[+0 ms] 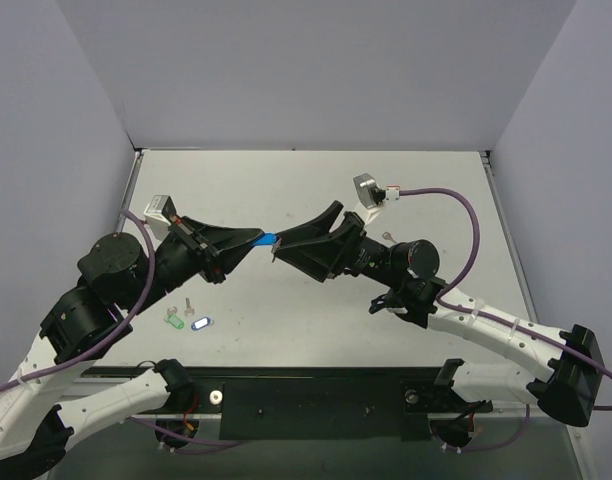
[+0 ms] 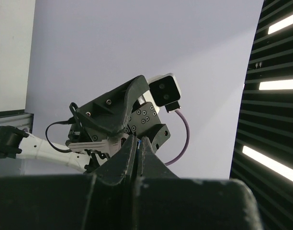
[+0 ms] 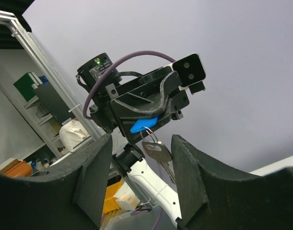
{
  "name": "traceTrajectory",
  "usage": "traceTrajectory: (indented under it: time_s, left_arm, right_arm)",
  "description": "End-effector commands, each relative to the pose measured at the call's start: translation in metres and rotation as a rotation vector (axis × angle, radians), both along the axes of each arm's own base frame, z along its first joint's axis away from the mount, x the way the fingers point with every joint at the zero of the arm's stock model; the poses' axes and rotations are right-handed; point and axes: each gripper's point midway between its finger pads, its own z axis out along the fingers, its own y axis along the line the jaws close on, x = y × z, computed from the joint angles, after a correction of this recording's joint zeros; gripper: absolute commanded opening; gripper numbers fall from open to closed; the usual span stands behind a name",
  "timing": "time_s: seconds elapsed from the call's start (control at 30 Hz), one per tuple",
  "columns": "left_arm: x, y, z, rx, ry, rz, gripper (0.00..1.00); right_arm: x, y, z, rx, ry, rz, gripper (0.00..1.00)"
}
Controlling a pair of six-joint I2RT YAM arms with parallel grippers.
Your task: Remove the keys from the keyring
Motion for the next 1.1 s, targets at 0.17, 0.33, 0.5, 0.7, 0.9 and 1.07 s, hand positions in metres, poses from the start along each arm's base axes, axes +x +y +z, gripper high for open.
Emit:
traceTrajectory:
  time_s: [0.17,0.33,0.5,0.7,0.9,1.07]
  left_arm:
    - [0.003,0.003,0.019,-0.069,-0.035,0.025,0.0]
    - [0.004,0.003,0.018,-0.069,-0.033,0.029,0.0]
    - [0.004,0.004,0.018,-0.071,-0.035,0.032,0.0]
    - [0.005,0.004,0.016,-0.068,-0.032,0.037,0.0]
    - [0.005,0.004,0.017,-0.07,-0.034,0.037,0.0]
    - [0.005,0.004,0.017,-0.074,-0.035,0.04,0.0]
  right_arm:
    - [-0.027,-0.026,0.05,0.153,-0.11,0.054,0.46]
    - [-0.027,-0.025,0.052,0.158,-0.108,0.059,0.44]
    - [-0.026,-0.024,0.051,0.158,-0.103,0.059,0.41]
    - [-0.023,-0.021,0.049,0.149,-0.094,0.054,0.38]
    - [-0.02,-0.018,0.044,0.129,-0.084,0.045,0.3]
    - [-0.018,-0.015,0.043,0.119,-0.076,0.043,0.29]
